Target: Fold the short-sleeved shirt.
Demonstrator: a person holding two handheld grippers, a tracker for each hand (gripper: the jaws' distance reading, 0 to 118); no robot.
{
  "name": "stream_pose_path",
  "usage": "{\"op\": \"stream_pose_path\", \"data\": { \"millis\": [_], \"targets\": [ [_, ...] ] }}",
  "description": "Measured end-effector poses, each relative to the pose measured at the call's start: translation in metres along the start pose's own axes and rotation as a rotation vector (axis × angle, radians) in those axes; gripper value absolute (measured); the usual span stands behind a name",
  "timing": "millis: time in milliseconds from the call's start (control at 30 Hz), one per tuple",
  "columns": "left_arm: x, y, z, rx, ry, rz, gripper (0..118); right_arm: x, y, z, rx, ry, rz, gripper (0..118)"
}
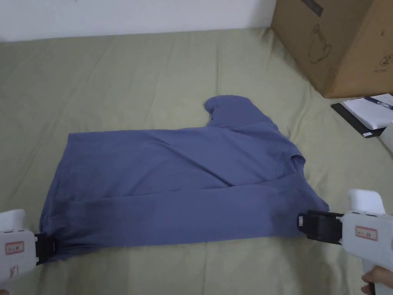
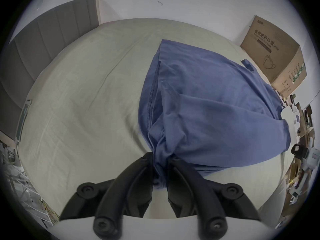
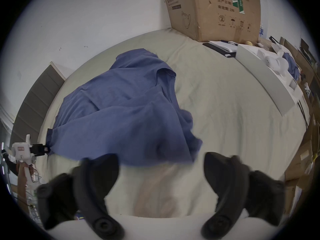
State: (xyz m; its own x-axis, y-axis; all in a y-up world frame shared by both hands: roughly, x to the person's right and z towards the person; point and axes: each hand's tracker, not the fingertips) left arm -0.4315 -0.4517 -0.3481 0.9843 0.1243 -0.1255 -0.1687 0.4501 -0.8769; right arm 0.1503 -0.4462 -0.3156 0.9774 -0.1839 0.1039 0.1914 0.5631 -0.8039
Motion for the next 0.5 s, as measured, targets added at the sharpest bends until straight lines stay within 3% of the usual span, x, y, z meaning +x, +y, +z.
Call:
{"op": "stream_pose_path", "data": {
  "millis": [100, 133, 167, 200, 233, 267, 300, 333, 400, 500],
  "targets": [
    [0.005, -0.001, 0.004, 0.006, 0.012, -0.033, 9, 0.005, 0.012, -0.033, -0.081, -0.055, -0.031, 99],
    [0.006, -0.001, 0.006, 0.011, 0.012, -0.036, 9, 0.008, 0.012, -0.043, -0.101, -0.033, -0.041, 88],
    [0.008, -0.001, 0.008, 0.013, 0.013, -0.039, 9, 0.010, 0.011, -0.053, -0.127, -0.028, -0.061, 69],
    [0.007, 0.000, 0.010, 0.015, 0.007, -0.039, 9, 0.006, 0.009, -0.055, -0.121, -0.089, -0.048, 62],
    [0.007, 0.001, 0.011, 0.015, -0.003, -0.033, 9, 0.002, 0.011, -0.048, -0.104, -0.074, -0.046, 47],
    [0.007, 0.001, 0.014, 0.016, -0.004, -0.031, 9, 0.000, 0.013, -0.037, -0.082, -0.002, -0.021, 10],
    [0.007, 0.002, 0.017, 0.018, -0.013, -0.033, 8, -0.002, 0.013, -0.032, -0.093, 0.098, -0.057, 8],
    [0.008, 0.003, 0.019, 0.017, -0.009, -0.034, 8, -0.006, 0.013, -0.029, -0.109, 0.042, -0.068, 8],
    [0.010, 0.006, 0.027, 0.022, -0.014, -0.035, 8, -0.010, 0.011, -0.022, -0.086, -0.007, 0.024, 8],
    [0.010, 0.003, 0.044, 0.036, -0.023, -0.035, 8, -0.003, 0.009, -0.001, -0.073, 0.059, -0.052, 8]
  ]
}}
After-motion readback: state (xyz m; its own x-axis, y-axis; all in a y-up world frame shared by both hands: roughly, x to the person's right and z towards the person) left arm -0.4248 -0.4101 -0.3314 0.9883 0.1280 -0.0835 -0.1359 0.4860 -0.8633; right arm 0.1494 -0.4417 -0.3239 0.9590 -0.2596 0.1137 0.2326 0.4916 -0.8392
